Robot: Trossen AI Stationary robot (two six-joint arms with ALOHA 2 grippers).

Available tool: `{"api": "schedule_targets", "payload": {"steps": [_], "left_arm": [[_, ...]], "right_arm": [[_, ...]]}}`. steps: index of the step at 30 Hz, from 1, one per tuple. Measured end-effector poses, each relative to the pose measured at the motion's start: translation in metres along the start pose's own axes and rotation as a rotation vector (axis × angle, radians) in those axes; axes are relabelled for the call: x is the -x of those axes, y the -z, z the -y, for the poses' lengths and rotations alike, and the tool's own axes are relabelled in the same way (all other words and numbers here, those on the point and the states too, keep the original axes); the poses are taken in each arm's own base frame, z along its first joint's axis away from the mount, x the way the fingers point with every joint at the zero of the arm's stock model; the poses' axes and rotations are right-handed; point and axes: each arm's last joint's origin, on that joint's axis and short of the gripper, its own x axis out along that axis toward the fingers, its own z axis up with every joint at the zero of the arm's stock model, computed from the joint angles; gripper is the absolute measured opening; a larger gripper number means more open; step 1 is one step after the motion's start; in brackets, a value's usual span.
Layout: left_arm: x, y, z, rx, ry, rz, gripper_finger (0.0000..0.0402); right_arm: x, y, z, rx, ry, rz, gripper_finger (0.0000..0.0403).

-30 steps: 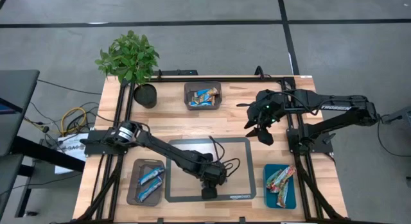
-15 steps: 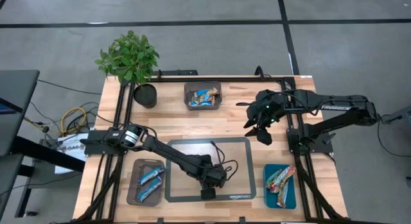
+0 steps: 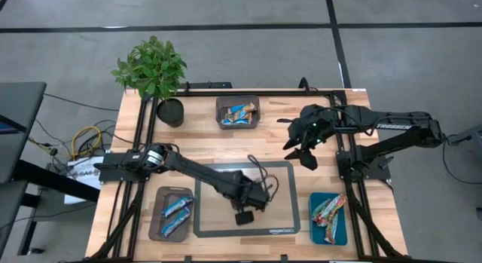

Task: Pick and place Granola Bars by type
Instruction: Put the blue granola bar into the bottom black transparent bin

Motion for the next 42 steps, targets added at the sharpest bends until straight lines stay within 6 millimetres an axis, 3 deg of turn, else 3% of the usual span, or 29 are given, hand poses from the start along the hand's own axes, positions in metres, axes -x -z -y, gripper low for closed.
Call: {"api": "schedule_targets", "payload": {"steps": [5, 9, 13, 17, 22, 28, 34, 42], "left_arm": [[0.036, 0.01, -0.018, 0.092, -0.115, -0.064, 0.0018], [0.078, 0.028, -0.029, 0.201, -0.157, -0.055, 0.0018], [0.109, 0.057, -0.038, 0.319, -0.153, -0.024, 0.0017], [0.128, 0.102, -0.057, 0.422, -0.096, -0.059, 0.0016], [0.12, 0.168, -0.076, 0.633, 0.032, -0.146, 0.0016], [0.097, 0.22, -0.068, 0.851, 0.195, -0.116, 0.0017], [0.083, 0.248, -0.054, 0.916, 0.179, -0.179, 0.0022], [0.082, 0.257, -0.048, 0.961, 0.157, -0.168, 0.0084]], "right_arm": [[0.0, -0.011, -0.003, 0.075, -0.022, 0.111, 0.0177], [0.001, -0.015, -0.004, 0.116, -0.04, 0.148, 0.0177], [0.001, -0.014, -0.005, 0.153, -0.064, 0.145, 0.0177], [0.001, -0.014, -0.006, 0.183, -0.087, 0.145, 0.0177], [0.001, -0.014, -0.006, 0.195, -0.086, 0.144, 0.0177], [0.001, -0.014, -0.006, 0.194, -0.086, 0.142, 0.0177], [0.001, -0.014, -0.005, 0.192, -0.083, 0.142, 0.0177], [0.001, -0.014, -0.005, 0.192, -0.081, 0.143, 0.0177]]}}
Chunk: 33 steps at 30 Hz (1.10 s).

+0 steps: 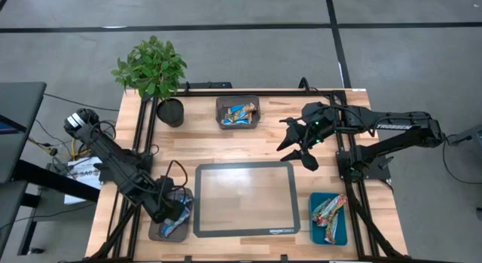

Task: Pick and place Granola Bars by type
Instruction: Put the blue granola bar into the bottom black transparent bin, then return To Home Position

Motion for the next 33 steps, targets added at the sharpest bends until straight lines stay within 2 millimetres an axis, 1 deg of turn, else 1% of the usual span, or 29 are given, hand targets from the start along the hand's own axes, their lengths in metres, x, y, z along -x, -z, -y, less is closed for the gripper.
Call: {"api": "schedule_targets", "payload": {"steps": [4, 7, 11, 14, 16, 20, 23, 25, 28, 33], "left_arm": [[0.0, 0.0, 0.0, 0.0, 0.005, 0.01, 0.013], [0.0, -0.001, 0.003, -0.047, 0.048, 0.05, 0.0157], [0.012, -0.006, 0.014, -0.088, 0.155, 0.229, 0.017], [0.028, -0.01, 0.024, -0.152, 0.236, 0.378, 0.017], [0.04, -0.012, 0.032, -0.198, 0.283, 0.446, 0.017], [0.066, -0.015, 0.049, -0.364, 0.359, 0.549, 0.017], [0.086, -0.018, 0.058, -0.432, 0.406, 0.637, 0.017], [0.098, -0.02, 0.064, -0.458, 0.433, 0.708, 0.017], [0.116, -0.021, 0.068, -0.447, 0.462, 0.831, 0.017], [0.134, -0.022, 0.074, -0.429, 0.504, 0.98, 0.0169]], "right_arm": [[0.0, 0.0, 0.0, 0.0, 0.0, 0.0, 0.0177], [0.0, 0.0, 0.0, 0.005, 0.0, 0.003, 0.0177], [0.002, 0.001, -0.001, 0.026, -0.002, 0.01, 0.0177], [0.015, 0.006, -0.003, 0.008, -0.021, 0.077, 0.0177], [0.024, 0.015, -0.006, -0.023, -0.035, 0.114, 0.0177], [0.04, 0.039, -0.013, -0.074, -0.021, 0.197, 0.0177], [0.051, 0.058, -0.018, -0.11, 0.016, 0.29, 0.0177], [0.057, 0.069, -0.021, -0.124, 0.049, 0.37, 0.0177], [0.061, 0.085, -0.025, -0.132, 0.089, 0.476, 0.0177], [0.065, 0.111, -0.03, -0.133, 0.078, 0.609, 0.0177]]}}
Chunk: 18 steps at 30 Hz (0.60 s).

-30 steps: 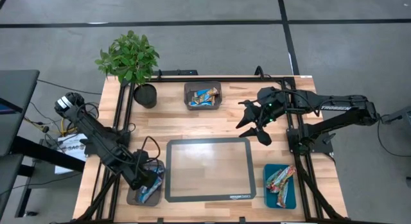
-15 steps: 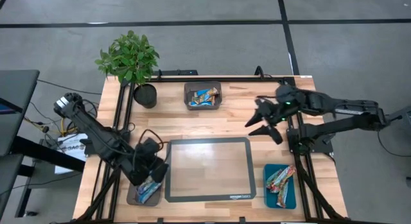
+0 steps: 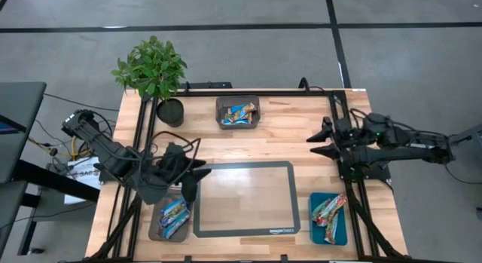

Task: Pick and place Granola Bars by type
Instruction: Return To Home Position

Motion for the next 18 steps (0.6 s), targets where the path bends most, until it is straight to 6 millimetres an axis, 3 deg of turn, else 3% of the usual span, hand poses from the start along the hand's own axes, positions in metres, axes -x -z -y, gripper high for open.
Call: {"api": "schedule_targets", "payload": {"steps": [12, 18], "left_arm": [[0.0, -0.009, 0.013, 0.01, 0.053, 0.122, 0.0169], [0.0, -0.014, 0.017, -0.018, 0.072, 0.16, 0.0169]], "right_arm": [[0.033, 0.038, 0.003, 0.075, 0.026, 0.279, 0.0177], [0.025, 0.056, 0.009, 0.105, 0.011, 0.284, 0.0177]]}}
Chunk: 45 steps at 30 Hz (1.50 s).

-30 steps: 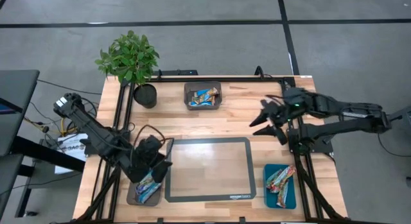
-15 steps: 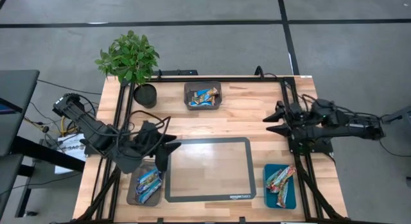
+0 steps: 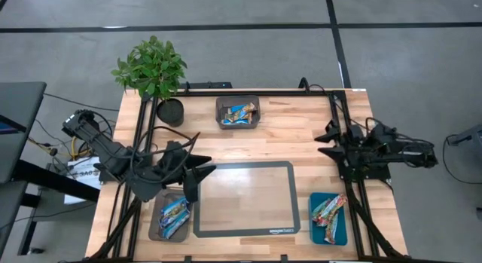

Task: Pick and place Granola Bars by type
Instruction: Return To Home Position

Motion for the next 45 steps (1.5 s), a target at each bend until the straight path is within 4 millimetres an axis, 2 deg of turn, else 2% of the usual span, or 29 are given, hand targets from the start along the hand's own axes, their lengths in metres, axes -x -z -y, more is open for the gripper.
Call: {"api": "schedule_targets", "payload": {"steps": [3, 15, 24, 29, 32, 38, 45], "left_arm": [[-0.001, -0.003, 0.002, -0.013, 0.017, 0.015, 0.0169], [-0.001, -0.007, 0.006, -0.079, 0.044, 0.046, 0.0169], [-0.001, -0.007, 0.006, -0.065, 0.045, 0.044, 0.0169], [-0.001, -0.006, 0.007, 0.06, 0.069, 0.015, 0.0169], [-0.001, -0.004, 0.008, 0.061, 0.105, -0.025, 0.0169], [-0.009, 0.016, 0.005, 0.075, 0.164, -0.071, 0.0169], [-0.03, 0.069, -0.011, 0.107, 0.375, -0.114, 0.0169]], "right_arm": [[-0.002, 0.016, 0.003, -0.001, -0.014, -0.028, 0.0177], [-0.005, 0.053, 0.012, 0.042, 0.009, -0.032, 0.0177], [-0.004, 0.062, 0.018, 0.064, 0.166, -0.1, 0.0177], [-0.003, 0.068, 0.019, 0.061, 0.175, -0.163, 0.0177], [-0.003, 0.07, 0.019, 0.044, 0.173, -0.187, 0.0177], [-0.003, 0.07, 0.019, 0.021, 0.175, -0.188, 0.0177], [-0.003, 0.07, 0.019, 0.016, 0.176, -0.188, 0.0177]]}}
